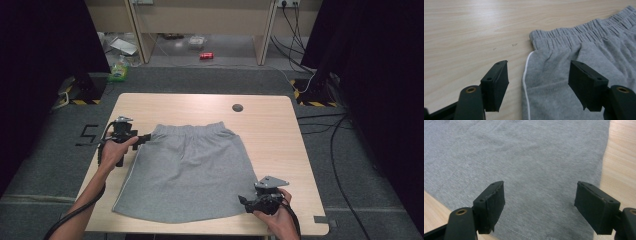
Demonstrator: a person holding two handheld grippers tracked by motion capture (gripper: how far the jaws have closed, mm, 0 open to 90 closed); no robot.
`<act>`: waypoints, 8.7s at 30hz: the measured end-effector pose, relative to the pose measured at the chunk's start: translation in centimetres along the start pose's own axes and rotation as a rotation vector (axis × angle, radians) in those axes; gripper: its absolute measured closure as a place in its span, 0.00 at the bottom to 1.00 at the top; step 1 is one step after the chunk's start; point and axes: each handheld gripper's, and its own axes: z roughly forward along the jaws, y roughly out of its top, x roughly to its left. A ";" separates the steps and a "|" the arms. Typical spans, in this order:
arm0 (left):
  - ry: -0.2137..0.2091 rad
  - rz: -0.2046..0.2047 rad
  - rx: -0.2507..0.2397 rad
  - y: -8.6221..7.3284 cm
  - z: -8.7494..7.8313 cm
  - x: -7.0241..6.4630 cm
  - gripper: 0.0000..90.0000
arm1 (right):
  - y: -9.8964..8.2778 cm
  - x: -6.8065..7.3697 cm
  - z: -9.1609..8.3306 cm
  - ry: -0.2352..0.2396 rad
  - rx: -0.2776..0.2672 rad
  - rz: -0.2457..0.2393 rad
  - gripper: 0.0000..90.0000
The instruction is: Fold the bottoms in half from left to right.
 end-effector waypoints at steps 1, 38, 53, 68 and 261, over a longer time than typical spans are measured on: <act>0.000 0.000 0.000 0.0 0.0 0.0 0.36 | 0.0 0.0 0.0 0.000 0.000 0.000 0.27; 0.061 0.058 0.191 3.6 7.7 -1.9 0.61 | 0.3 0.5 0.7 0.029 0.012 -0.019 0.28; 0.028 0.078 0.174 3.6 7.7 -1.7 0.88 | 2.8 3.7 2.5 0.078 -0.048 -0.084 0.30; 0.023 0.072 0.171 3.6 7.8 -1.5 0.88 | 8.0 10.1 7.4 0.185 -0.082 -0.190 0.31; -0.064 0.056 0.162 6.8 11.1 -12.8 0.40 | 5.6 -1.2 3.5 -0.050 -0.050 0.038 0.85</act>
